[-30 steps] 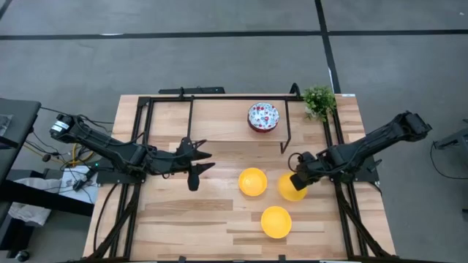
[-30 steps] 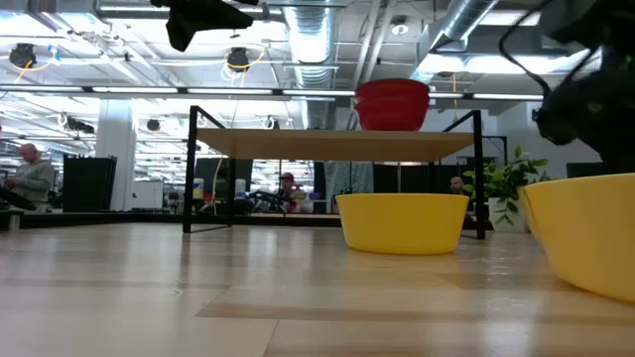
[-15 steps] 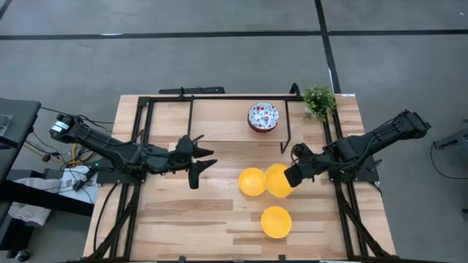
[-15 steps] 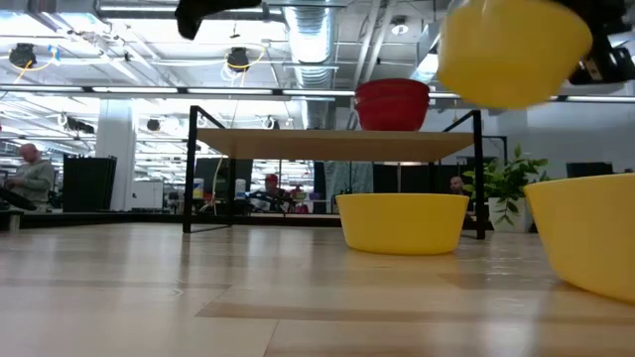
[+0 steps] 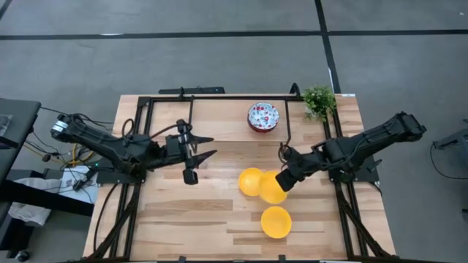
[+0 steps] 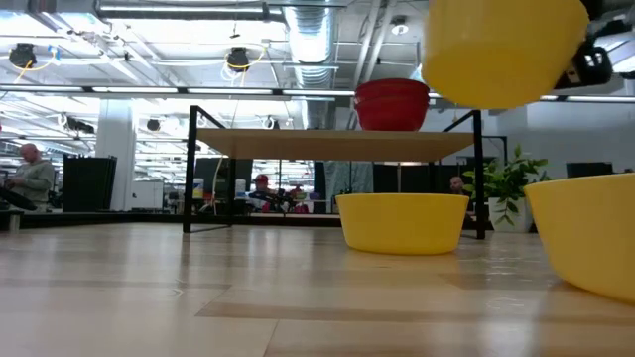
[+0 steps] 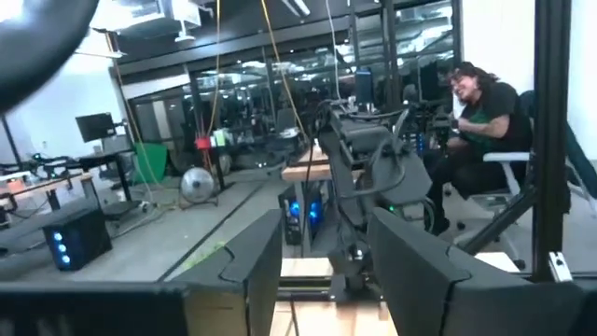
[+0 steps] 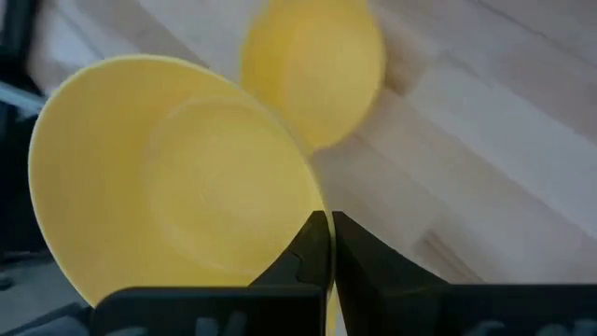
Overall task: Pick & Place Mini bowls
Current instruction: Put the right yellow bowl on the shelf
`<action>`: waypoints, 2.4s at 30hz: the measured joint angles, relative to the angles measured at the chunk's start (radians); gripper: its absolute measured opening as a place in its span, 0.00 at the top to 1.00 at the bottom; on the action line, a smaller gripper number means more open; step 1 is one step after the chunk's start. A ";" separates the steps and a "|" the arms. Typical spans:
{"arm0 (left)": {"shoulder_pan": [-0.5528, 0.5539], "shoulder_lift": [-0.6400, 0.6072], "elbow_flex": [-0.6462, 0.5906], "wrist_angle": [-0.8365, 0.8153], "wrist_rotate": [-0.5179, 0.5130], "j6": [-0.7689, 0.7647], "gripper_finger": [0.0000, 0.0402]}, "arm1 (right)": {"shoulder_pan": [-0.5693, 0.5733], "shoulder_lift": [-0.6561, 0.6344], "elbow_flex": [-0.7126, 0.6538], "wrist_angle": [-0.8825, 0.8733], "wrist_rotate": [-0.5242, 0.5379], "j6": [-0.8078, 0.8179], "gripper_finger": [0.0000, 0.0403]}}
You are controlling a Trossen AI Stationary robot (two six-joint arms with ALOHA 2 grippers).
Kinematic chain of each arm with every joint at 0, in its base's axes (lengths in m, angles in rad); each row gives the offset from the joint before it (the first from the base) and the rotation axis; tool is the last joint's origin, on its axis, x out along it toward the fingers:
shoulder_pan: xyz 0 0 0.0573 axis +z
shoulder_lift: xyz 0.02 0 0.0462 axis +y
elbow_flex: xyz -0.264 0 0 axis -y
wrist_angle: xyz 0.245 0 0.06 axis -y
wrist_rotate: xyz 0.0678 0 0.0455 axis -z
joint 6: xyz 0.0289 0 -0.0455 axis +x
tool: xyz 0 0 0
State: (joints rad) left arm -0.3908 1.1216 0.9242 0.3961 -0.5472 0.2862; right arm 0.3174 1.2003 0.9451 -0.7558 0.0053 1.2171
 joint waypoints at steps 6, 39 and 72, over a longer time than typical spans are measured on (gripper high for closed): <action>0.014 -0.003 0.028 -0.023 -0.036 -0.200 0.60 | -0.019 -0.002 0.020 0.068 0.110 -0.048 1.00; 0.005 0.007 0.029 -0.073 -0.356 -0.401 0.60 | -0.136 0.487 0.855 0.110 1.096 -1.100 1.00; 0.101 0.078 0.027 -0.074 -0.733 -0.099 0.60 | -0.140 0.702 1.001 0.450 1.381 -1.585 1.00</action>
State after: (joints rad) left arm -0.2898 1.1999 0.9516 0.3222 -1.2801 0.1876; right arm 0.1774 1.9026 1.9457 -0.3054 1.3866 -0.3676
